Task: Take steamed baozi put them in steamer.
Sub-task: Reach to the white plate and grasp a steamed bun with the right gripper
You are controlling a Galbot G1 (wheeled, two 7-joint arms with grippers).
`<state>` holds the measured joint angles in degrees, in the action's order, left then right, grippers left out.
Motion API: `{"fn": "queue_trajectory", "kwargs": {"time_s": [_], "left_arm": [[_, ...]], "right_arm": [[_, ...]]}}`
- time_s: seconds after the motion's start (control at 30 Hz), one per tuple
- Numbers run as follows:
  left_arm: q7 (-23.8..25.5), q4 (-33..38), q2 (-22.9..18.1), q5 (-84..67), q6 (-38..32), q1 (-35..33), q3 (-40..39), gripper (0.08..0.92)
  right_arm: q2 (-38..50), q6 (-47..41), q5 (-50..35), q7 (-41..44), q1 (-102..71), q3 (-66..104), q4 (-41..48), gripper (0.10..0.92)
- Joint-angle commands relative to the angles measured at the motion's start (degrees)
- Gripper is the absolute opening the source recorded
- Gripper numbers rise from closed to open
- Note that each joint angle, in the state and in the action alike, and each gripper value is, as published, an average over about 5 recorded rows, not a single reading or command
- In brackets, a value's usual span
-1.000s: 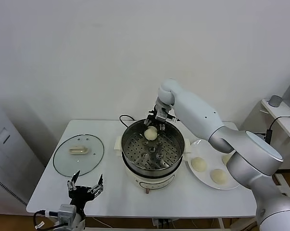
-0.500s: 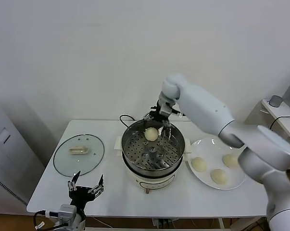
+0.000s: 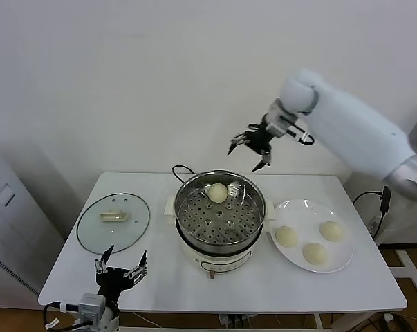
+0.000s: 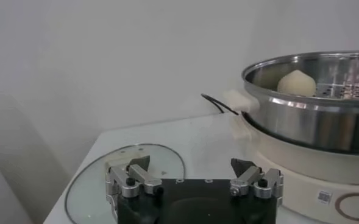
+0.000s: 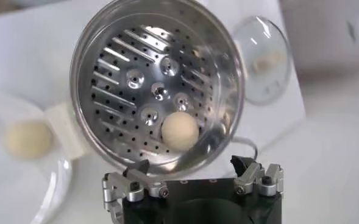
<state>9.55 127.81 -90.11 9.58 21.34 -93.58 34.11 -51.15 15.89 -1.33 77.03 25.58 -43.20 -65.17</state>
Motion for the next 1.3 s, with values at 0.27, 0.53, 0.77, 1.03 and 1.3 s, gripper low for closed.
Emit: {"fn": "queue_trajectory", "kwargs": {"time_s": [0.27,0.53,0.77,1.03,1.3], "left_arm": [[0.27,1.01,1.02,-2.51,1.53,-0.17,1.51,0.823],[0.24,1.21,1.27,-2.65,1.52,-0.91,1.64,0.823],[0.12,1.45,0.60,-2.31,1.27,-1.81,0.87,0.823],[0.13,1.36,0.15,-1.88,1.26,-2.05,0.66,0.823],[0.15,0.88,-0.10,-1.51,1.25,-2.08,0.67,0.823]], "right_arm": [[20.09,-40.16,-0.13,0.53,-15.03,4.75,-13.96,0.823],[17.45,-36.48,8.19,-0.21,-27.46,11.72,-13.92,0.823],[12.87,-34.49,12.47,-2.46,-31.98,12.93,-10.61,0.823],[7.00,-28.59,15.96,-3.36,-34.19,13.85,-5.09,0.823],[3.48,-25.27,19.38,-4.55,-35.86,16.07,-1.65,0.823]]}}
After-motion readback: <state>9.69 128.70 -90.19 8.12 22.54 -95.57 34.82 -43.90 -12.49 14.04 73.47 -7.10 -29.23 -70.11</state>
